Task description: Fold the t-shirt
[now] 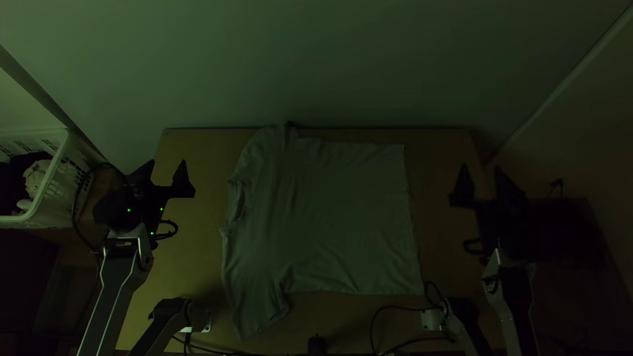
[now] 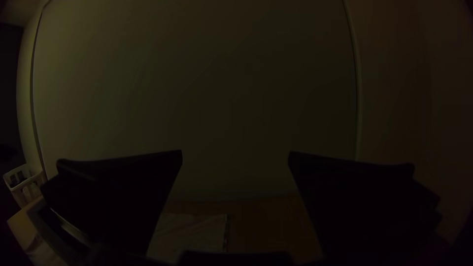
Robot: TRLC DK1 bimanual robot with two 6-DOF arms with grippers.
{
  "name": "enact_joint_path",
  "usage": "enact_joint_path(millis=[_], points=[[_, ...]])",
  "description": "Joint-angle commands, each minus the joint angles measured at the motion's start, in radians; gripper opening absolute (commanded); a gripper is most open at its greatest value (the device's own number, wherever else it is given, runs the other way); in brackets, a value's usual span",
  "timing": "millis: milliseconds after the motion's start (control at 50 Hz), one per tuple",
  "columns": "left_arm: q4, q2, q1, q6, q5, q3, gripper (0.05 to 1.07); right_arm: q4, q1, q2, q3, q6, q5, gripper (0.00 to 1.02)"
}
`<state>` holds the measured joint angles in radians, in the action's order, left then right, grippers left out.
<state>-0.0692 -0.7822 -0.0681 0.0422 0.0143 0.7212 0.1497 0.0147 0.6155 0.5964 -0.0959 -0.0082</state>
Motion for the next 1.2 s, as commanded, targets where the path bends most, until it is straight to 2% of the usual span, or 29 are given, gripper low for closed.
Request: enact_joint_path(millis=[0,440,700,940,1180], points=[[-0.001,-0.098,0.022,-0.002,0.003,0.115,1.03,0.036,-0.012,0.089,0.092,0.010,0.004,0.99],[0.163,-0.514,0.125,-0.013,0.004,0.534,1.03,-0.079,-0.081,0.461,0.431,0.007,0.002,0.99],[0.281,-0.738,0.152,-0.044,0.004,0.768,1.03,-0.213,-0.113,0.636,0.586,0.005,0.001,0.99],[0.463,-0.959,0.166,-0.044,0.003,1.012,1.03,-0.219,-0.117,0.759,0.652,-0.024,0.001,0.99],[0.506,-1.143,0.168,-0.053,0.004,1.172,1.03,-0.226,-0.119,0.917,0.723,-0.070,-0.001,0.99]])
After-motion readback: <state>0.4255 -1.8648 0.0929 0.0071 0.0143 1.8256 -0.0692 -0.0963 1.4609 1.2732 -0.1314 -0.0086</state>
